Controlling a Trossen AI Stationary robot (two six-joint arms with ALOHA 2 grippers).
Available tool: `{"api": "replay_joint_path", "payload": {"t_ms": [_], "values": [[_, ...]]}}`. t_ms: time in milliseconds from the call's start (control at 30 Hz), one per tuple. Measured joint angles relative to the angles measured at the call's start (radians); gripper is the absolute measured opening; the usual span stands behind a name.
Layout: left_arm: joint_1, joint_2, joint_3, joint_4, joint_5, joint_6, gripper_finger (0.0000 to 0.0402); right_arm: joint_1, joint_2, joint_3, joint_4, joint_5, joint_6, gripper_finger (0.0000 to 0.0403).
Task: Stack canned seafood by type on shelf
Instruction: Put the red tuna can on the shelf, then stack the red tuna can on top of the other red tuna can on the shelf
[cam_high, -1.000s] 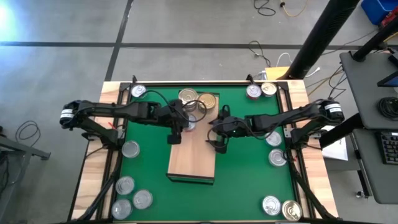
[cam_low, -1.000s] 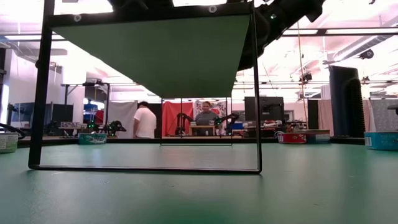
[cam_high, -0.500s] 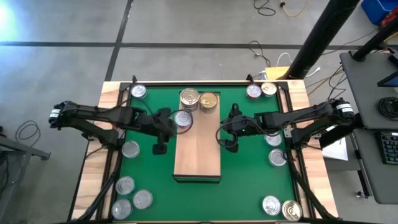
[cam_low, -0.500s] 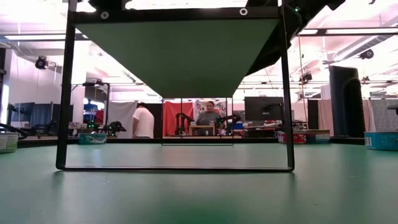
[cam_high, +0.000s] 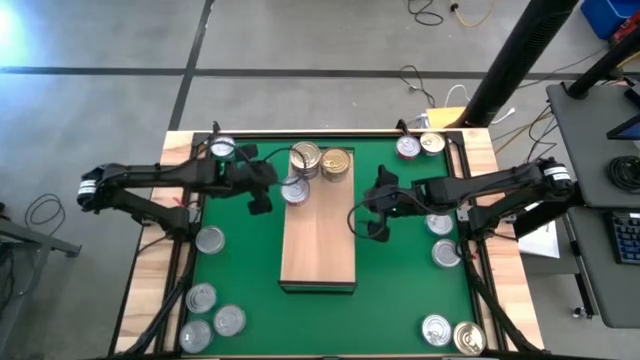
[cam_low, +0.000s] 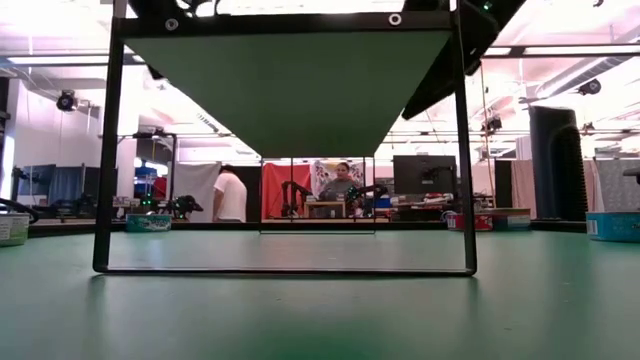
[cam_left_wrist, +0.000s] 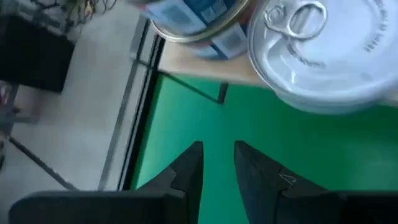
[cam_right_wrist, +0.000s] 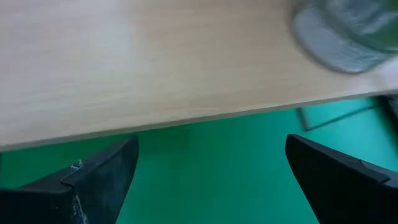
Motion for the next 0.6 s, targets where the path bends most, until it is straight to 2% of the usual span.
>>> {"api": "replay_joint_path", "payload": {"t_ms": [200, 367, 433, 500, 600], "values": [[0.040, 0.058, -0.024, 0.152, 0.200, 0.063, 0.0076, 0.000, -0.033, -0.003, -0.169, 0.146, 0.091, 0.0395], [0.008, 0.120, -0.028, 0.172, 0.204, 0.051, 0.0076, -0.007, -0.045, -0.003, -0.336, 0.396, 0.244, 0.0395], [-0.005, 0.125, -0.027, 0.174, 0.200, 0.041, 0.0076, -0.026, -0.047, -0.003, -0.354, 0.454, 0.290, 0.0395], [-0.016, 0.122, -0.027, 0.170, 0.196, 0.025, 0.0076, -0.065, -0.048, -0.003, -0.353, 0.454, 0.326, 0.0395], [-0.031, 0.091, -0.027, 0.131, 0.220, 0.005, 0.0076, -0.170, -0.039, -0.003, -0.353, 0.385, 0.338, 0.0386]]}}
